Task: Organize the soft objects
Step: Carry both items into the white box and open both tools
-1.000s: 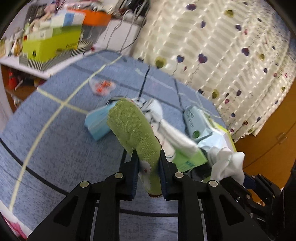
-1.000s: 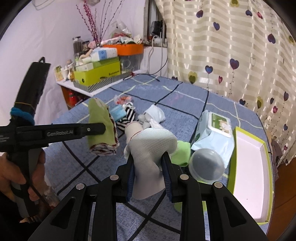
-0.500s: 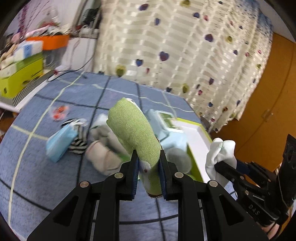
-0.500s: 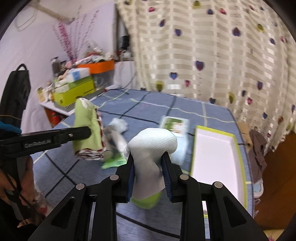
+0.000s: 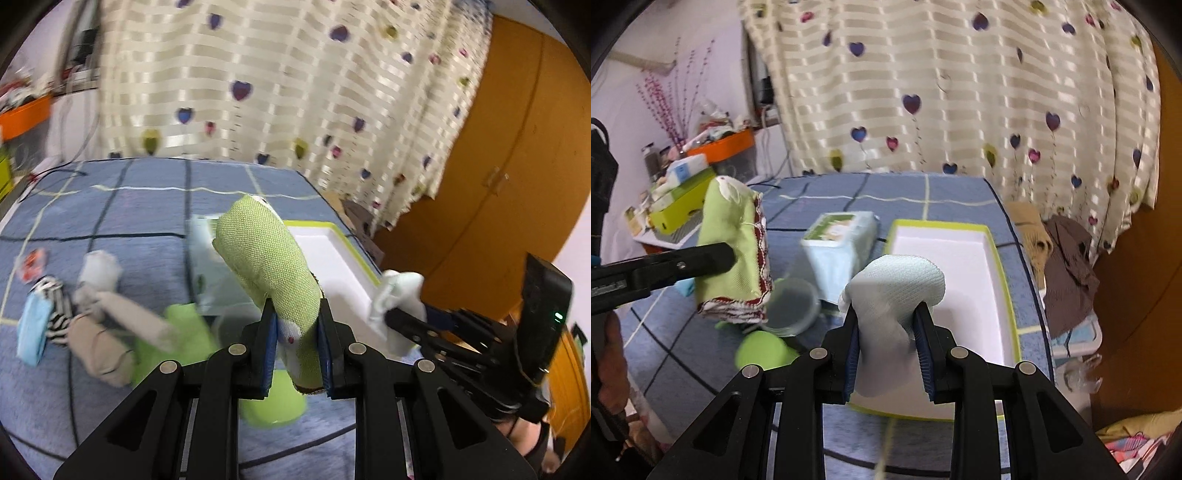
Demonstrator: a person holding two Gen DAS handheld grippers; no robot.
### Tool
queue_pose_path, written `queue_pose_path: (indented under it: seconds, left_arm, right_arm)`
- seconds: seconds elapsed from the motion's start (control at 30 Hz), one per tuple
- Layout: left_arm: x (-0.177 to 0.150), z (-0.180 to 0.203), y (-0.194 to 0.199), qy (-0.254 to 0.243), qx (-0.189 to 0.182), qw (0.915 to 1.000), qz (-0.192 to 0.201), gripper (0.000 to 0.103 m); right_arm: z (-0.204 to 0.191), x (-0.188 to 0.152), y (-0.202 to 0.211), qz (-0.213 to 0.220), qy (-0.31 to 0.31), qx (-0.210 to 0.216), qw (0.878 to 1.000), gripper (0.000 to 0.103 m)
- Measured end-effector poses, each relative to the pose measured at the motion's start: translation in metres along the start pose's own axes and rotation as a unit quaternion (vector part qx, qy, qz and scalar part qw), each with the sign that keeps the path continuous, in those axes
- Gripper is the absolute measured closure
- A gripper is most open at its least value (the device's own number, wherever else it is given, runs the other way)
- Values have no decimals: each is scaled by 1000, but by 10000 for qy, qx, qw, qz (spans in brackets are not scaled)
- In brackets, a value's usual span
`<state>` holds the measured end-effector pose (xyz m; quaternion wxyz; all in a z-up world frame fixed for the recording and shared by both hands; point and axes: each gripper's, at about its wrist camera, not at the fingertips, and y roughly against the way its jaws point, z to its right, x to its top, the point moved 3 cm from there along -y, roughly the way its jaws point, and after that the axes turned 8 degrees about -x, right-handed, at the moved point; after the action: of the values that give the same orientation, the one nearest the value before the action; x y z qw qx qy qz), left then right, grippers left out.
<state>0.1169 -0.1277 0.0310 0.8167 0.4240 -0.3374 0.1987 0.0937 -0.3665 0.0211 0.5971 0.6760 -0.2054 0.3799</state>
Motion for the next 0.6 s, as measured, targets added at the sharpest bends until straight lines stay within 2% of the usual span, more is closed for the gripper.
queue_pose_path:
  seconds: [0.2,0.6]
  left_arm:
    - [6,18,-43,-169,-186,9984,-513,82]
    - [16,26,-120,-364,-88,9903,-1335,82]
  right_arm:
    - [28,-2,-39,-312,-129,-48,9994,76]
    - [58,3,-90,-702,-257,29,9972,74]
